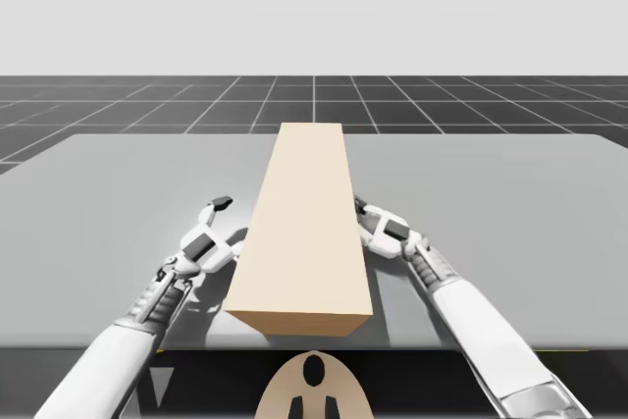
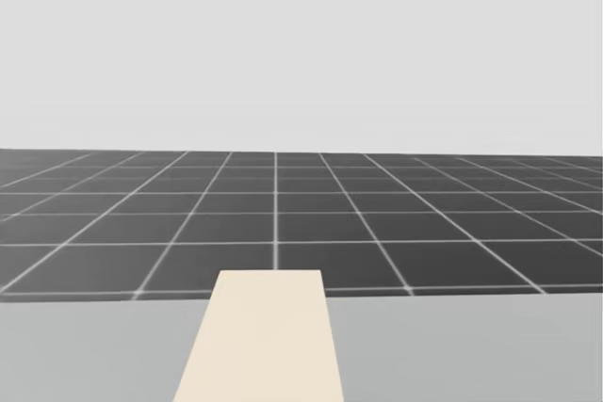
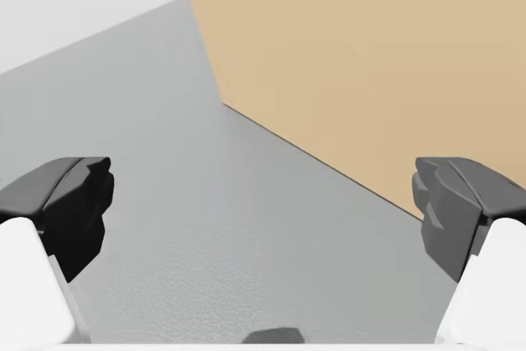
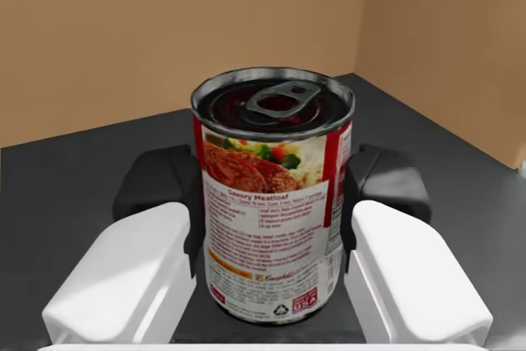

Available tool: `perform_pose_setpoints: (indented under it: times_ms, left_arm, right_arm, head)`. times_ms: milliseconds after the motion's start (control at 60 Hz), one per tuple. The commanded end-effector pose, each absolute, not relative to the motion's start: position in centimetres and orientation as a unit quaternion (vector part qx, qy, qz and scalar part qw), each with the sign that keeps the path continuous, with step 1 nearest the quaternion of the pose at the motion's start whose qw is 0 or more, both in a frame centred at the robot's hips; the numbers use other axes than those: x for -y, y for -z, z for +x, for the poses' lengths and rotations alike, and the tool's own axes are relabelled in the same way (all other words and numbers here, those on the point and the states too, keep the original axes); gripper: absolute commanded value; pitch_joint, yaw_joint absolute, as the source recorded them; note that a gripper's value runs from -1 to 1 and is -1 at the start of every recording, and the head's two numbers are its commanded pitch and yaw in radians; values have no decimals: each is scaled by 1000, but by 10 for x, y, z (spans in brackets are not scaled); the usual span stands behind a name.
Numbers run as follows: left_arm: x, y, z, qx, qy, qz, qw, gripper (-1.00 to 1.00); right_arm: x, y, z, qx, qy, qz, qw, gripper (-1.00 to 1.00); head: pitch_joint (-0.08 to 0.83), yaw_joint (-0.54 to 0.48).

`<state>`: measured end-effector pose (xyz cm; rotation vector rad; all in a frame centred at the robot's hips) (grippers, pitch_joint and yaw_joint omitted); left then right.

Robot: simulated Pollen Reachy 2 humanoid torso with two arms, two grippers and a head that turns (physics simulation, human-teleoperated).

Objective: Retrieve the object from inside the box.

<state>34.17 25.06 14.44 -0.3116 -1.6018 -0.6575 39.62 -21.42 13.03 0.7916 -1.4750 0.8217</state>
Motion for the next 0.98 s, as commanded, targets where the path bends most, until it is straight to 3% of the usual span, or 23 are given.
perform_pose_setpoints:
  times_ms: [17, 183, 400, 567, 750, 983]
  left_arm:
    - [-253, -146, 343, 704, 285, -135, 636, -1000]
    - [-254, -146, 344, 705, 281, -134, 637, -1000]
    - [-256, -146, 346, 705, 279, -134, 638, -1000]
    - [-258, -147, 346, 707, 276, -134, 638, -1000]
    - [-259, -147, 346, 706, 275, -133, 638, -1000]
    - [-260, -147, 347, 706, 273, -133, 640, -1000]
  right_arm:
    - [278, -145, 374, 674, -323, 299, 593, 1000]
    - [323, -145, 354, 695, -287, 240, 614, 1000]
    - [371, -169, 364, 726, -211, 155, 636, 1000]
    - [395, -223, 371, 758, -158, 96, 626, 1000]
    - [398, -285, 368, 789, -131, 71, 597, 1000]
    - [388, -373, 345, 835, -111, 46, 537, 1000]
  head:
    - [26, -58]
    - [27, -55]
    - [25, -54]
    - [24, -51]
    - [25, -49]
    - [29, -50]
